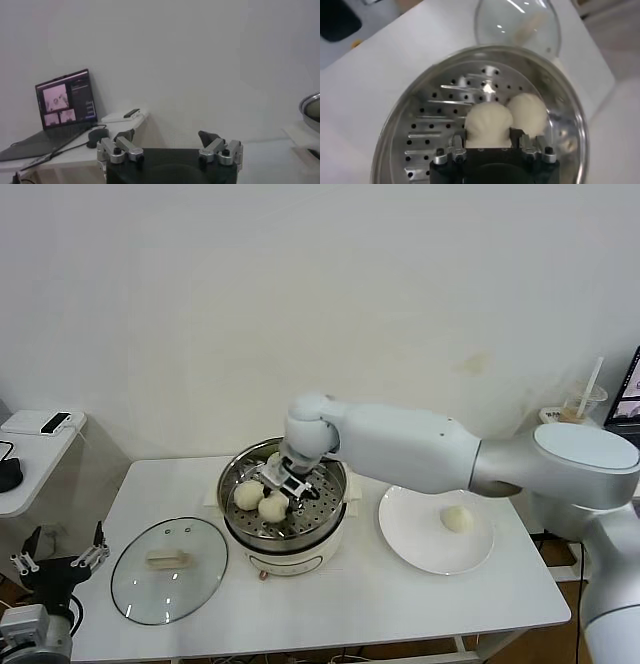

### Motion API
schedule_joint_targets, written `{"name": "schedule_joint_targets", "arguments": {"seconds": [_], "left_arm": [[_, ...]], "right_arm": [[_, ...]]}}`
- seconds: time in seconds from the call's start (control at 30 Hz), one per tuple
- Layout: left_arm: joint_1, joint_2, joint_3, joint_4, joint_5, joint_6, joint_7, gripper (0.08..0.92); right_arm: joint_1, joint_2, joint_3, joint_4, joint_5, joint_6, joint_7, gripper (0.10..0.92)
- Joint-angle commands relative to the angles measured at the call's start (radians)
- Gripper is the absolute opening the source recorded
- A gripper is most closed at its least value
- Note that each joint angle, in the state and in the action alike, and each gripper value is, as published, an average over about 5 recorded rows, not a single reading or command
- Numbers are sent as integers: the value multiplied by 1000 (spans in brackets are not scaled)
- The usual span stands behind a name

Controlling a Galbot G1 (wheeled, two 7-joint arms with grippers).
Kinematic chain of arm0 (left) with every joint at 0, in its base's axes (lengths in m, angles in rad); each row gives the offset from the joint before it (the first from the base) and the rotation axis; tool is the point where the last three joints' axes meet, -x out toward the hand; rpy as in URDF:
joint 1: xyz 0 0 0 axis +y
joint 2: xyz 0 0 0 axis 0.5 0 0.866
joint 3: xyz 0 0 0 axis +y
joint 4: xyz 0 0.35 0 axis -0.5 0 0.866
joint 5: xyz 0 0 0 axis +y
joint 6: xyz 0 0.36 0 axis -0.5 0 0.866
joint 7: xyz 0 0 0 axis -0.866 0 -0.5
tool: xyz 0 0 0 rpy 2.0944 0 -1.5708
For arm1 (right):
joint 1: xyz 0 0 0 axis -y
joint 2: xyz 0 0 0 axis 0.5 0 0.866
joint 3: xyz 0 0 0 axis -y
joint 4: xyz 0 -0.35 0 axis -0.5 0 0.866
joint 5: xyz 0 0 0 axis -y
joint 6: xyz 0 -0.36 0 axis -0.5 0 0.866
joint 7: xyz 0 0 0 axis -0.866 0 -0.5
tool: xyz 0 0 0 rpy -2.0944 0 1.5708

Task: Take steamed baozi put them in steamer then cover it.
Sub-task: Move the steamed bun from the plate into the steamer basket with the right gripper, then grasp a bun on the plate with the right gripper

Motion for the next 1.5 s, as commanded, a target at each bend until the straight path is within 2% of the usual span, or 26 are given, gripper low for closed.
{"name": "schedule_joint_targets", "arguments": {"seconds": [0.03, 0.43, 0.53, 0.73, 0.83, 0.93, 1.13, 1.3, 1.5], "left_arm": [[1, -4, -3, -1, 0, 0, -1, 823], [0, -4, -2, -4, 0, 0, -1, 823], [-1, -2, -3, -4, 0, 0, -1, 823], [-5, 5, -3, -2, 0, 0, -1, 823], [-8, 10, -2, 0, 0, 1, 0, 823], [-11, 18, -2, 7, 0, 1, 0, 823], [-16, 34, 2, 15, 0, 2, 0, 823], [-20, 42, 14, 15, 0, 2, 1, 823], [-21, 51, 29, 10, 0, 2, 1, 823]], "right_arm": [[-4, -11, -37, 46, -69, 156, 4, 551], [7, -53, -37, 89, -55, 149, -13, 557], [16, -56, -29, 86, -53, 149, -8, 607], [39, -66, 11, 55, -27, 129, -3, 773], [50, -83, 45, 32, -13, 80, 1, 814], [56, -114, 92, 12, 11, -29, 5, 822], [97, -241, 146, 12, 144, -295, -3, 823], [103, -423, 129, 96, 177, -360, 3, 823], [20, -660, 154, 178, 115, -347, -9, 823]]}}
